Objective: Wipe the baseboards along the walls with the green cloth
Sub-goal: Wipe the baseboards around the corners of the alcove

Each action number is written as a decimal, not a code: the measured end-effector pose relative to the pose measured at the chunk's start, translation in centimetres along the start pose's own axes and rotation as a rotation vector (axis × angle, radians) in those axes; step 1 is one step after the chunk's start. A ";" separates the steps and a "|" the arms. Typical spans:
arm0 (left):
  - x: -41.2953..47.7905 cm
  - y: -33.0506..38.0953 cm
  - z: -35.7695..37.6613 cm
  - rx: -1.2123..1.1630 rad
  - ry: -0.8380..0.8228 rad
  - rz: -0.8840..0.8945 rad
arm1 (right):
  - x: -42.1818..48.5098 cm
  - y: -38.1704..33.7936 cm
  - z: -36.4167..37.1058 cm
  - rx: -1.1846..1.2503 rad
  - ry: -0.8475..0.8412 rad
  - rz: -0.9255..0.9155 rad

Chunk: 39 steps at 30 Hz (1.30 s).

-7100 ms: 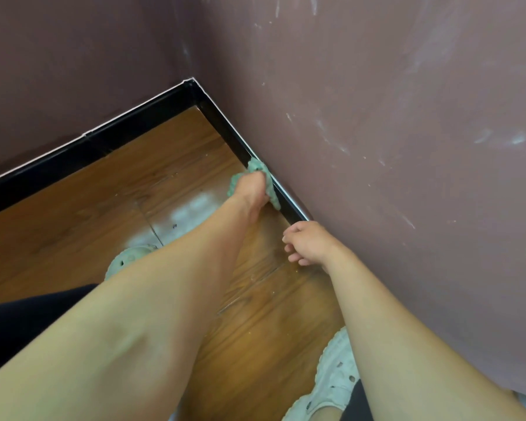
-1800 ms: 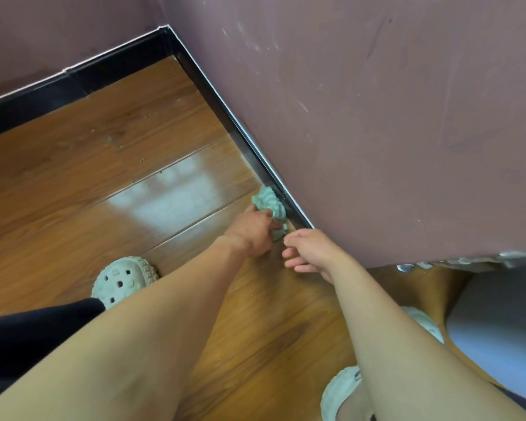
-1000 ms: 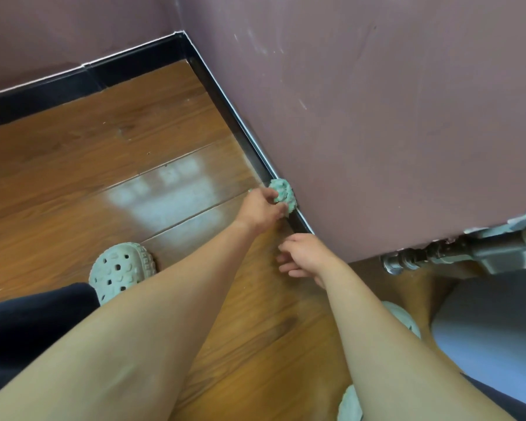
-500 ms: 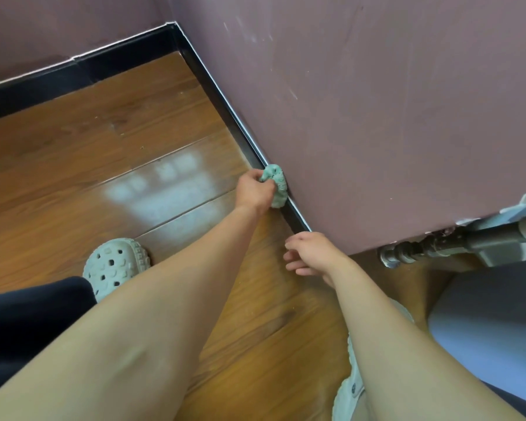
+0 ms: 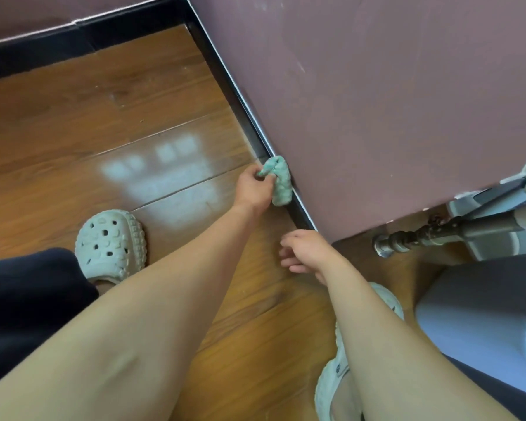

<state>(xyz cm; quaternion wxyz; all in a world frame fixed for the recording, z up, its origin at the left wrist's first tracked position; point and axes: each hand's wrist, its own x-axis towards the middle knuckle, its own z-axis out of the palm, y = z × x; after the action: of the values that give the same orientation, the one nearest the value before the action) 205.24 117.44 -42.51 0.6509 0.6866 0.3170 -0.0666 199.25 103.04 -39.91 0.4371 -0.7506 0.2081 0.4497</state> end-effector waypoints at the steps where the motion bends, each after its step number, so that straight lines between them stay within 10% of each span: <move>1: 0.1 0.2 0.0 -0.054 -0.010 -0.027 | -0.1 0.4 -0.3 0.005 0.016 0.009; 14: -7.1 -2.3 3.6 0.537 -0.430 -0.035 | -1.8 4.1 -1.5 0.009 0.103 0.021; 22: -7.3 -2.8 3.7 0.120 -0.017 -0.054 | -2.8 6.1 -1.3 -0.004 0.107 -0.011; 29: -9.9 -4.2 5.1 0.441 -0.184 -0.121 | -3.4 7.8 -2.3 -0.003 0.127 -0.043; 33: -11.2 -5.0 5.4 0.221 -0.258 -0.215 | -3.8 9.2 -3.0 0.035 0.155 -0.044; 39: -8.9 -8.1 5.5 -0.010 0.021 -0.246 | -4.4 10.4 -3.6 0.078 0.217 -0.028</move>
<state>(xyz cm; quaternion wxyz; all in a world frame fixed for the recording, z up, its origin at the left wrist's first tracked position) 195.69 108.82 -45.70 0.6378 0.6401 0.4058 -0.1374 191.43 94.11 -40.26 0.4471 -0.7802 0.2610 0.3511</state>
